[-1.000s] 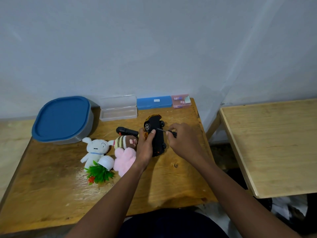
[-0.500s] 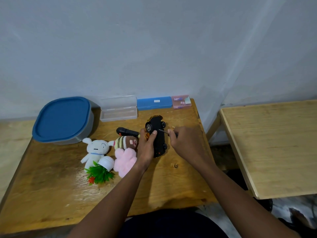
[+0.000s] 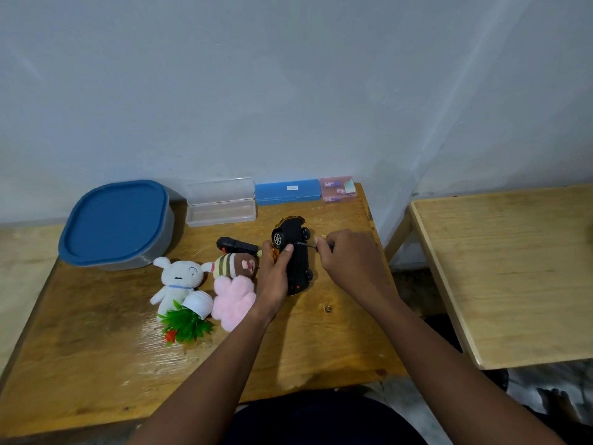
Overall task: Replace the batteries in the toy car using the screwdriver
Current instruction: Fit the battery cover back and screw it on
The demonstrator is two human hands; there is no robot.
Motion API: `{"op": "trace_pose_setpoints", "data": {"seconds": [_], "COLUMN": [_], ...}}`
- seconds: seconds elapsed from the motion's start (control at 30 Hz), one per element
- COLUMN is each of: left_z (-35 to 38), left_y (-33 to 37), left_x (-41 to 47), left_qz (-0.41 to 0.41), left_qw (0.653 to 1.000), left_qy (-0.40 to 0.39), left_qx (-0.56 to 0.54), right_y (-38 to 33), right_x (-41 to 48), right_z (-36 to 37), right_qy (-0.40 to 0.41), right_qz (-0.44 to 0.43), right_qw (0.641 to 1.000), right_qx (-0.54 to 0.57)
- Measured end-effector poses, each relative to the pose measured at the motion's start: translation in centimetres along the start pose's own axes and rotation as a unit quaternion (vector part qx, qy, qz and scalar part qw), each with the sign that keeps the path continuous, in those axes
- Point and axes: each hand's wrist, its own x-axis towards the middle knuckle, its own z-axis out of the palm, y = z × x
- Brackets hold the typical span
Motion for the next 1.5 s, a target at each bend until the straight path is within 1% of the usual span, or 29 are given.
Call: {"op": "trace_pose_setpoints", "data": {"seconds": [0.23, 0.3, 0.4, 0.5, 0.53, 0.6, 0.67, 0.8, 0.87, 0.93, 1.0, 1.07, 1.2, 1.37, 1.43, 1.5], "left_z": [-0.2, -0.3, -0.3, -0.3, -0.3, -0.2, -0.3, -0.4, -0.4, -0.4, -0.3, -0.2, -0.2, -0.5, -0.5, -0.4], "left_y": [0.1, -0.2, -0.5, -0.5, -0.6, -0.6, -0.4, -0.7, -0.8, -1.0, -0.8, -0.6, -0.5, -0.3, -0.1, 0.2], "left_x": [-0.1, 0.0, 0.1, 0.1, 0.2, 0.3, 0.4, 0.5, 0.5, 0.4, 0.2, 0.1, 0.1, 0.4, 0.2, 0.0], "left_qz": [-0.004, -0.006, -0.006, -0.005, -0.004, -0.004, -0.007, -0.007, -0.006, -0.01, -0.006, -0.002, 0.001, 0.001, 0.002, 0.002], "left_qw": [1.0, 1.0, 1.0, 1.0, 1.0, 1.0, 1.0, 1.0, 1.0, 1.0, 1.0, 1.0, 1.0, 1.0, 1.0, 1.0], "left_qy": [-0.003, 0.001, 0.008, 0.005, 0.005, 0.005, 0.0, -0.002, 0.001, 0.0, -0.002, -0.004, -0.005, -0.021, -0.023, -0.023], "left_qx": [0.005, 0.009, 0.007, 0.005, 0.011, 0.016, 0.015, 0.019, 0.019, 0.014, 0.008, 0.013, 0.016, 0.015, 0.011, 0.01], "right_y": [-0.3, -0.3, -0.2, -0.2, -0.3, -0.3, -0.3, -0.2, -0.1, 0.0, 0.1, 0.0, -0.1, -0.4, -0.2, -0.1], "right_x": [0.0, 0.1, 0.2, 0.3, 0.2, 0.1, 0.0, 0.2, 0.3, 0.5, 0.5, 0.6, 0.7, 0.4, 0.5, 0.6], "right_z": [-0.6, -0.5, -0.3, 0.0, 0.1, 0.1, -0.1, -0.7, -0.6, -0.5, -0.5, -0.4, -0.3, -0.9, -0.8, -0.7], "right_qy": [-0.056, -0.038, -0.01, -0.015, -0.018, -0.025, -0.036, -0.085, -0.069, -0.047, -0.047, -0.049, -0.056, -0.069, -0.051, -0.027], "right_qz": [0.001, -0.008, -0.009, -0.01, -0.005, -0.002, -0.011, -0.025, -0.034, -0.035, -0.037, -0.033, -0.015, -0.046, -0.057, -0.053], "right_qw": [0.996, 0.996, 0.999, 0.999, 0.998, 0.999, 0.999, 0.995, 0.996, 0.998, 0.997, 0.995, 0.997, 0.996, 0.997, 0.998], "right_qx": [0.07, 0.075, 0.034, -0.044, -0.056, -0.044, -0.003, 0.044, 0.04, -0.002, -0.05, -0.075, -0.044, 0.011, 0.012, -0.015]}}
